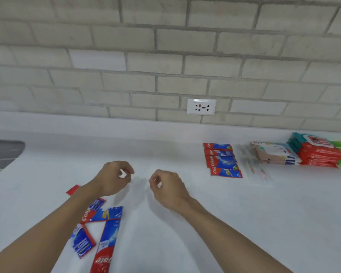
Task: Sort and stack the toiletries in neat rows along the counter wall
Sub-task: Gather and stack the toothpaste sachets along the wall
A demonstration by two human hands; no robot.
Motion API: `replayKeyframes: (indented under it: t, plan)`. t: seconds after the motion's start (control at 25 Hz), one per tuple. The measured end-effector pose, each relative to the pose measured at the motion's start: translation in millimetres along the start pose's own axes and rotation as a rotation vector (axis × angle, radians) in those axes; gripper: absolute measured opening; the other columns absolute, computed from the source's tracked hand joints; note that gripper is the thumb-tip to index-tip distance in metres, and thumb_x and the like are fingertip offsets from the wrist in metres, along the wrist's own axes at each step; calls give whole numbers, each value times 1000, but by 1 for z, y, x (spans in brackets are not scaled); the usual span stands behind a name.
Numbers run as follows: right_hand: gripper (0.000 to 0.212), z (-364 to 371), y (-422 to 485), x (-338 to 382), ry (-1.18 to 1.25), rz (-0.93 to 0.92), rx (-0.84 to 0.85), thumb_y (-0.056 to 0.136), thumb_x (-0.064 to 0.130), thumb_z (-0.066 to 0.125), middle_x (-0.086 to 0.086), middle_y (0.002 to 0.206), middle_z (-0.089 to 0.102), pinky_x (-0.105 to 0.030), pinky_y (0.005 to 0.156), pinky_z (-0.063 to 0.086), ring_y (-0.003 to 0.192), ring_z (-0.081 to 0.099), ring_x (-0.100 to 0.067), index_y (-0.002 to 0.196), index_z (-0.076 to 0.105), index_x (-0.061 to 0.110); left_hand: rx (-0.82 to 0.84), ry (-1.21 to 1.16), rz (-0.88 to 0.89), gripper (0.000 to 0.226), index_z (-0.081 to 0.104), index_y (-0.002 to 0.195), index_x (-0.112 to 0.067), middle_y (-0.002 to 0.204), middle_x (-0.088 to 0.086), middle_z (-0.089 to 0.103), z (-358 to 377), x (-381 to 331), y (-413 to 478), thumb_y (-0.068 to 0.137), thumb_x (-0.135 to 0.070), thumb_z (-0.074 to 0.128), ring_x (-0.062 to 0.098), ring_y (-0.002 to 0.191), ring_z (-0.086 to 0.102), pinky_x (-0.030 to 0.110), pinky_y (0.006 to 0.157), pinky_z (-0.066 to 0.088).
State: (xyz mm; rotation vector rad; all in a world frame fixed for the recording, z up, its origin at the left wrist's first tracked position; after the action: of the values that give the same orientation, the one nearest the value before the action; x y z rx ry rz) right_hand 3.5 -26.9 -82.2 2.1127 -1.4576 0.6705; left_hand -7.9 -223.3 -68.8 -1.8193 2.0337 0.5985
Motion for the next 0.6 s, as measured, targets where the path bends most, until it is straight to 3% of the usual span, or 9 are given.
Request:
replayKeyframes:
  t: [0.12,0.28,0.44,0.6]
  plan:
    - [18,43,-19,21,52,33,101,91,34,54,6,99,70,-34,82,53,96,62,-16,99,66,24,159,39,-20,17,65,84,-34,92,-13,68,-13,32,-25,81,-18,69,5,84,61,7,67,42]
    - [34,85,-33,37,2,55,211,91,39,60,-2,119,59,-32,89,48,111,54,-20,120,58,21,364,156,14,25,67,100,-29,101,-15,64,-4,53,-49,76,-30,76,-2,91,59,6,70,45]
    - [56,107,-32,48,-131,48,267,89,48,58,-6,132,44,-38,103,39,121,42,-26,140,44,27,381,191,6,38,64,109,-30,108,-14,61,-9,68,-61,74,-32,79,2,98,58,15,84,49]
    - [49,113,-30,47,-202,55,269,89,48,59,-5,127,42,-35,103,33,121,39,-24,133,49,30,393,194,-14,45,60,115,-29,111,-15,60,-1,76,-70,74,-28,79,4,100,58,15,84,49]
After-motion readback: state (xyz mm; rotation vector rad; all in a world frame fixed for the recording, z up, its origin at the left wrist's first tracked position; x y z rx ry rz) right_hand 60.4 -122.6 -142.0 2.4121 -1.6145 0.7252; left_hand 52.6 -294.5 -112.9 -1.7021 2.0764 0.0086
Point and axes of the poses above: each hand's wrist, its own y-axis towards the middle knuckle, its own z-axis out of the palm, x = y × z, the point moved 3 cm from there along y, towards the middle knuckle
